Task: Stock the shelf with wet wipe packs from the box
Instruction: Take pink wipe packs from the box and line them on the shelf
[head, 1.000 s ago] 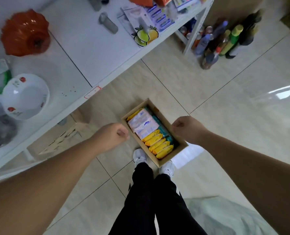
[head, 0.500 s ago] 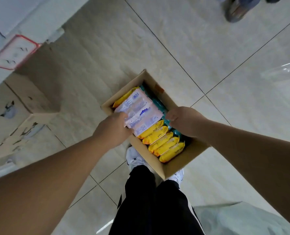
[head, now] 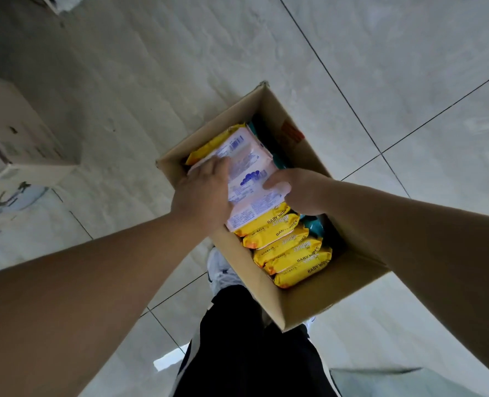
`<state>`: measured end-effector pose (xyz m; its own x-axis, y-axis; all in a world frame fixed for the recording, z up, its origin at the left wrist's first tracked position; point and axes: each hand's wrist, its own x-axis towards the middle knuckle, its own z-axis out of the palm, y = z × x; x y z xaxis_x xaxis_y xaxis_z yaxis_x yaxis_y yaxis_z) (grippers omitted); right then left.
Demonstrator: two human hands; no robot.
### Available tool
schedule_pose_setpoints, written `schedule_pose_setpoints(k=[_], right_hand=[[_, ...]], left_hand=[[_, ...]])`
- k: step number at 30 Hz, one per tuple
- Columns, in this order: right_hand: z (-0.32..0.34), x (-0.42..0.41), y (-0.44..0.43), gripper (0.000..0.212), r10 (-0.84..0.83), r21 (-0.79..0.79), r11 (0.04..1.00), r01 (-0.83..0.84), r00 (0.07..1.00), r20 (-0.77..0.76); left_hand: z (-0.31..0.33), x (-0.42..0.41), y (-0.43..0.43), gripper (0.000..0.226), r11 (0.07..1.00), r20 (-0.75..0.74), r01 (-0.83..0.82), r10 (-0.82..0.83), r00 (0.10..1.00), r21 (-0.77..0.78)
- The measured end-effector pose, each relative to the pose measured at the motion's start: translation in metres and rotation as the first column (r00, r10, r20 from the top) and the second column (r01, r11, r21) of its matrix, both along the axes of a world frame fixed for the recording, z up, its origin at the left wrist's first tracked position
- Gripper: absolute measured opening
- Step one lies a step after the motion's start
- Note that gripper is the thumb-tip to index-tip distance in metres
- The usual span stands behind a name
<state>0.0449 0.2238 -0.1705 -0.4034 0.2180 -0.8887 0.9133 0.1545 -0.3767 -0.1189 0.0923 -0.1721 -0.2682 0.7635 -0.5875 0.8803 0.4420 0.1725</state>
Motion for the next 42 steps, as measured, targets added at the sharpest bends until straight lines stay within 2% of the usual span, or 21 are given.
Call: schedule_pose_setpoints(k=[2, 6, 10, 13, 16, 19, 24, 28, 30, 34, 38, 42], right_hand=[[-0.004, -0.003, 0.001, 0.063, 0.004, -0.006, 1.0, -0.004, 1.0, -0.017], [-0.008, -0.007, -0.005, 0.058, -0.03, -0.057, 0.998, 0.027, 0.997, -0.068], [-0.003, -0.008, -0.005, 0.071, 0.05, -0.076, 0.995, -0.059, 0.992, -0.112], [0.006, -0.008, -0.007, 0.079, 0.173, 0.032, 0.985, -0.17, 0.969, -0.177], [0.01, -0.012, -0.01, 0.058, 0.291, 0.209, 0.948, -0.241, 0.923, -0.253], [0.011, -0.013, -0.012, 0.032, 0.317, 0.324, 0.922, -0.212, 0.894, -0.317], [0.02, -0.004, -0.017, 0.018, 0.349, 0.53, 0.843, -0.096, 0.847, -0.402], [0.044, 0.006, -0.012, 0.013, 0.361, 0.554, 0.829, -0.083, 0.835, -0.415], [0.061, 0.011, -0.006, 0.014, 0.333, 0.482, 0.871, -0.096, 0.837, -0.435], [0.112, 0.024, 0.007, 0.016, 0.222, 0.392, 0.917, -0.073, 0.91, -0.351], [0.174, 0.035, 0.007, 0.015, 0.049, 0.327, 0.942, 0.075, 0.933, -0.356], [0.236, 0.041, 0.002, 0.019, -0.179, 0.23, 0.93, 0.287, 0.899, -0.399]], left_hand=[[-0.006, 0.0, 0.0, 0.085, 1.0, -0.048, 0.01, -0.009, 0.999, 0.002], [-0.012, -0.005, 0.004, 0.073, 0.999, -0.097, 0.023, -0.02, 0.995, 0.028], [-0.009, -0.018, 0.01, 0.061, 0.999, -0.025, 0.012, -0.011, 1.0, 0.04], [-0.005, -0.03, 0.013, 0.04, 0.993, 0.046, -0.077, 0.073, 0.996, 0.09], [0.001, -0.043, 0.015, 0.029, 0.985, 0.096, -0.144, 0.135, 0.986, 0.095], [0.007, -0.053, 0.015, 0.026, 0.969, 0.197, -0.238, 0.221, 0.955, 0.066], [0.016, -0.061, 0.013, 0.022, 0.947, 0.291, -0.32, 0.296, 0.91, 0.036], [0.035, -0.06, 0.01, 0.023, 0.956, 0.346, -0.294, 0.272, 0.898, 0.013], [0.05, -0.057, 0.01, 0.023, 0.962, 0.36, -0.271, 0.244, 0.9, 0.024], [0.093, -0.053, 0.011, 0.02, 0.964, 0.416, -0.266, 0.237, 0.878, 0.011], [0.151, -0.048, 0.017, 0.033, 0.975, 0.396, -0.221, 0.193, 0.898, 0.025], [0.213, -0.048, 0.023, 0.042, 0.966, 0.401, -0.249, 0.2, 0.894, 0.073]])
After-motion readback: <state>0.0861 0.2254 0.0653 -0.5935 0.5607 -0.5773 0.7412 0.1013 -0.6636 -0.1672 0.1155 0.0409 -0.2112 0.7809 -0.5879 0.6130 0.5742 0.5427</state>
